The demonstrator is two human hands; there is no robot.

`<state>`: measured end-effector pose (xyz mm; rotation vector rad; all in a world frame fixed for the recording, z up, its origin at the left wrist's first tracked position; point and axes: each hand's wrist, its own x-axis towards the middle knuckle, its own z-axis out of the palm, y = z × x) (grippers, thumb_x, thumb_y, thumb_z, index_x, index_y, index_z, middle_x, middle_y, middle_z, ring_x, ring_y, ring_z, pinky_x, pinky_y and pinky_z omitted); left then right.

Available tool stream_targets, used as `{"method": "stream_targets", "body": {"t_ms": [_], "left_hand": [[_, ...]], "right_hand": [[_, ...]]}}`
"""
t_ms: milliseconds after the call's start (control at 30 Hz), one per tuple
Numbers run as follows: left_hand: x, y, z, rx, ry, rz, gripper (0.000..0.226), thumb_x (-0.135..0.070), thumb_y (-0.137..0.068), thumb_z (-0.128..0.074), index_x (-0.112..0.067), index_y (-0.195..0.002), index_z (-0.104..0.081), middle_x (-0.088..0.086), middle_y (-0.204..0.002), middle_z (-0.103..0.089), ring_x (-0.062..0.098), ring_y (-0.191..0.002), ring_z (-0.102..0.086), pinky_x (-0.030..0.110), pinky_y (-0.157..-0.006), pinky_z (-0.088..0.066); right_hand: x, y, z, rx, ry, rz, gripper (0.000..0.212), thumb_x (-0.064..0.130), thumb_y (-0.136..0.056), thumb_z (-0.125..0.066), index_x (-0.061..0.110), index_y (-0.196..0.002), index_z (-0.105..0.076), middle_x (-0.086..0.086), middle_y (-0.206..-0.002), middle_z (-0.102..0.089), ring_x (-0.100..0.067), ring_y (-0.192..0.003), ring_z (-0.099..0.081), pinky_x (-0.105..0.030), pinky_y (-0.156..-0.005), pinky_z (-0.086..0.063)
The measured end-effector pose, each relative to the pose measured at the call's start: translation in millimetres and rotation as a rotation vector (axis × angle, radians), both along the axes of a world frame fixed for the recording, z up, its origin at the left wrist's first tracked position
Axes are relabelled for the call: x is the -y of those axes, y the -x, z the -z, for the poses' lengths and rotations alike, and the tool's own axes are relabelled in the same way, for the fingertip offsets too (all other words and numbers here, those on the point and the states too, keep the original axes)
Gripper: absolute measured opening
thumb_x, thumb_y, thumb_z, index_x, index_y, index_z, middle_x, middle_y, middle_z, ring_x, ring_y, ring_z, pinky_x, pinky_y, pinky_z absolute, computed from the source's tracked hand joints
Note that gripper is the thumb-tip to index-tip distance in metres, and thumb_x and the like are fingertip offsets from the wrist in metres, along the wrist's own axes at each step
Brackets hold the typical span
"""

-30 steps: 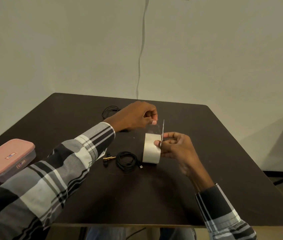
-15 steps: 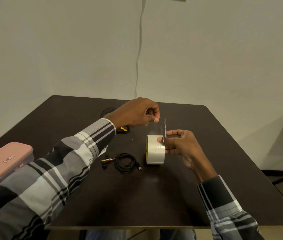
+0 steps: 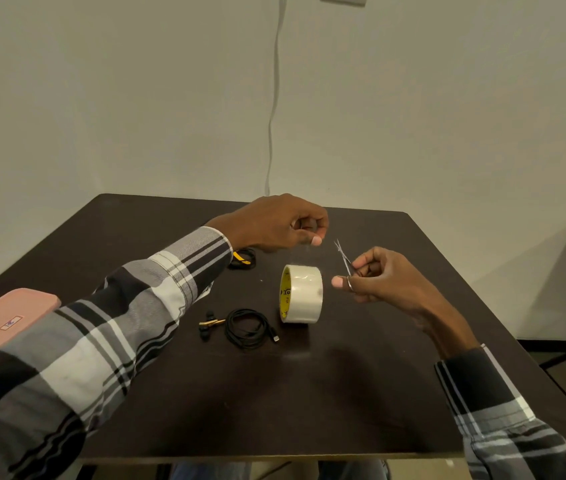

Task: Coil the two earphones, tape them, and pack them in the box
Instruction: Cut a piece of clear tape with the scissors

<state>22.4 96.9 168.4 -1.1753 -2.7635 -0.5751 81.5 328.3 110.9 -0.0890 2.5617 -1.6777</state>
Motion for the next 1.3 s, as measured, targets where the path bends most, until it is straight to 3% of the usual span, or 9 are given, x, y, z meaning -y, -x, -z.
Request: {"method": "stream_targets", "body": {"t_ms": [133, 367, 633, 1000, 1300], "left_hand": [[3, 1, -2, -0.042, 0.013, -0.008, 0.006, -0.037, -0.092, -0.061, -0.032, -0.095, -0.062, -0.019, -0.083, -0.059, 0.003, -0.083, -0.052, 0.022, -0.068, -0.036], [5, 2, 0, -0.033, 0.021, -0.009, 0.004, -0.039, -0.092, -0.061, -0.035, -0.094, -0.062, -0.013, -0.088, -0.064, 0.010, -0.088, -0.056, 0.026, -0.069, -0.039], [8, 3, 1, -0.027, 0.008, 0.004, 0.003, -0.037, -0.092, -0.061, -0.038, -0.091, -0.059, -0.013, -0.085, -0.062, 0.012, -0.087, -0.055, 0.026, -0.068, -0.039], [10, 1, 1, 0.000, -0.011, 0.010, 0.010, -0.036, -0.094, -0.060, -0.029, -0.099, -0.064, -0.019, -0.085, -0.058, 0.008, -0.090, -0.051, 0.025, -0.068, -0.036], [12, -2, 1, 0.014, -0.032, 0.022, 0.004, -0.036, -0.094, -0.060, -0.038, -0.090, -0.058, -0.024, -0.075, -0.054, 0.008, -0.088, -0.051, 0.026, -0.067, -0.034]], "right_hand": [[-7, -3, -8, -0.006, -0.140, -0.121, 0.058, 0.033, -0.061, -0.094, 0.007, -0.100, -0.060, -0.004, -0.078, -0.066, -0.014, -0.069, -0.059, -0.028, -0.065, -0.052], [-7, -2, -22, -0.069, -0.293, -0.181, 0.055, 0.037, -0.059, -0.095, 0.008, -0.094, -0.064, -0.009, -0.082, -0.072, -0.013, -0.069, -0.059, -0.033, -0.067, -0.049], [-4, 11, -33, -0.081, -0.383, -0.196, 0.071, 0.059, -0.042, -0.090, 0.015, -0.092, -0.065, -0.011, -0.086, -0.071, -0.014, -0.069, -0.061, -0.034, -0.066, -0.052], [7, 17, -49, -0.078, -0.423, -0.220, 0.049, 0.036, -0.059, -0.095, 0.011, -0.088, -0.064, 0.001, -0.062, -0.064, -0.013, -0.055, -0.057, -0.027, -0.054, -0.045], [11, 19, -55, -0.065, -0.417, -0.251, 0.047, 0.030, -0.061, -0.095, 0.007, -0.089, -0.064, -0.006, -0.066, -0.064, -0.016, -0.055, -0.058, -0.030, -0.055, -0.047]]}}
